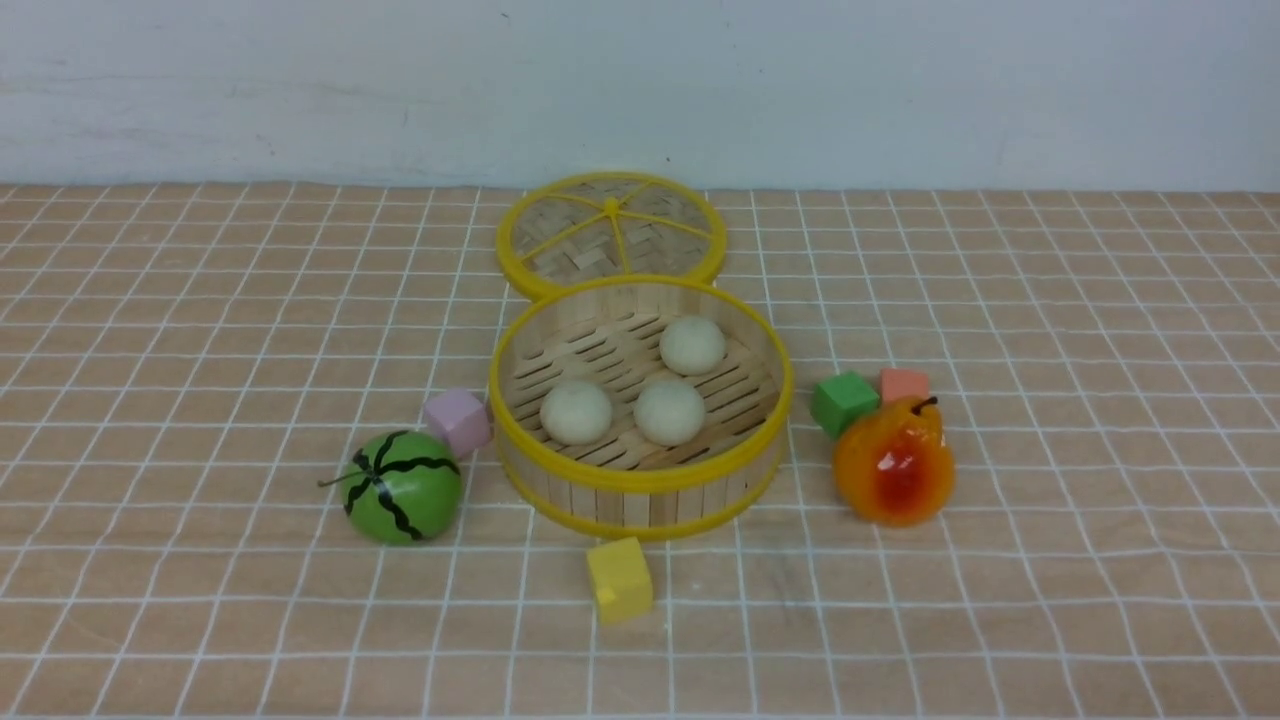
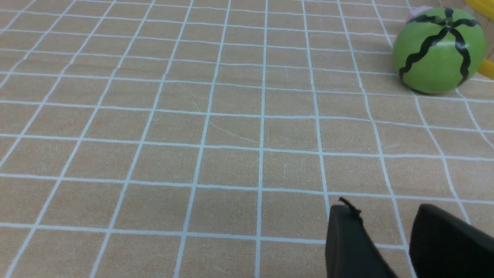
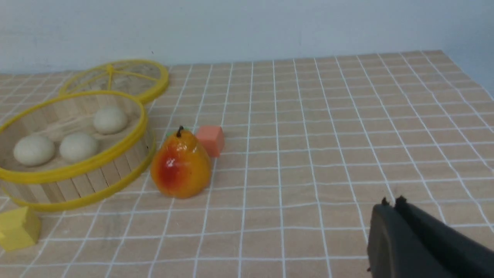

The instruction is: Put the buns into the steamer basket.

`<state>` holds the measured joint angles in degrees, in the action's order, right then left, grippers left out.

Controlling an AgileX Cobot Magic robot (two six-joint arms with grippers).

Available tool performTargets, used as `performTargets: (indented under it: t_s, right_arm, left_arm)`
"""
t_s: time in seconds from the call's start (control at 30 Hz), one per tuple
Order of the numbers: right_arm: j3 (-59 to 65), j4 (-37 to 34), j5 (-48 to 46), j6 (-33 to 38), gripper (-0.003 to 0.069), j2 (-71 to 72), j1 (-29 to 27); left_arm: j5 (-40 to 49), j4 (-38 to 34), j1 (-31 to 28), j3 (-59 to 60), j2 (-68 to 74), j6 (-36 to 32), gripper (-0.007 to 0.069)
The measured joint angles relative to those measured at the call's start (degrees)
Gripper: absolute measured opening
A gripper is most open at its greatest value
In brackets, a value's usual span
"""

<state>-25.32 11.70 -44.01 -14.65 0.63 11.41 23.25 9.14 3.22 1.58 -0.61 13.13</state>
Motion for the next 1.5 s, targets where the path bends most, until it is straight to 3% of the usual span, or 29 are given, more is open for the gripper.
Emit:
performTargets:
  t_s: [0.33, 0.67, 0.8, 1.07, 1.5]
  right_arm:
    - [1.9, 3.1, 0.8, -0.1, -0.0010, -0.1, -0.8]
    - [18.4, 4.4, 16.1, -0.1, -0.0006, 0.1, -9.2]
    - [25.6, -0.9, 22.0, -0.1, -0.0001, 0.1, -10.7]
    - [26.4, -5.1, 21.7, 4.7, 0.0004, 0.1, -10.8]
    - [26.4, -5.2, 21.8, 5.2, 0.0018, 0.1, -10.8]
  left_arm:
    - [0.0, 0.0, 0.0, 0.0, 0.0, 0.0, 0.0238]
    - [0.0, 0.0, 0.0, 0.0, 0.0, 0.0, 0.0238]
    - [0.0, 0.0, 0.0, 0.0, 0.0, 0.0, 0.0238]
    - [0.0, 0.1, 0.0, 0.0, 0.0, 0.0, 0.0238]
    - [0.0, 0.1, 0.0, 0.0, 0.0, 0.0, 0.0238]
